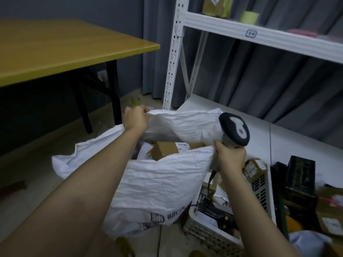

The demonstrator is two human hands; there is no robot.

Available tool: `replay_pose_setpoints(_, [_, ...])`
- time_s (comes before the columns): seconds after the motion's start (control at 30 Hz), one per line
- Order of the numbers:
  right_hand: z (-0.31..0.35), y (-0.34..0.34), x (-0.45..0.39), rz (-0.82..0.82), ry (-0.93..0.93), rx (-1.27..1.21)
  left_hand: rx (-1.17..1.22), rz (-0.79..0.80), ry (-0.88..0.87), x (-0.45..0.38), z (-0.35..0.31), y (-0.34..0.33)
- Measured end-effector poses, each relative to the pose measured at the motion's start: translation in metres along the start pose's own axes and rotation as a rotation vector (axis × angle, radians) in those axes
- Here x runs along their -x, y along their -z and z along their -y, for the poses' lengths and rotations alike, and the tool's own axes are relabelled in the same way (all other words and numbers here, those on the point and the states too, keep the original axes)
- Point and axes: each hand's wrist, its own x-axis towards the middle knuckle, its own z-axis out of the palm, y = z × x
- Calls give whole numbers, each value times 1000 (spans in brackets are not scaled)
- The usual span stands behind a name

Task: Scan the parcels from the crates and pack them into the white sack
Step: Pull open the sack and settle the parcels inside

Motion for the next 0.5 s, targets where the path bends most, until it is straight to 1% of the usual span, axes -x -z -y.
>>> replay_pose_setpoints(0.1, [-4,25,7,-33,31,30,-21,6,74,4,-10,5])
replay_pose_setpoints(0.23, [-38,46,19,-61,-126,206,49,28,85,12,-23,4])
replay_pose_setpoints(0.33, [-40,47,22,-44,-167,325,147,6,67,18,-37,6])
replay_pose_setpoints(0.4, [-15,41,16,-20,-113,291,251,-24,61,15,-52,13])
replay_pose_setpoints(0.5, [49,35,4,-40,72,60,388,-160,6,-2,-78,34])
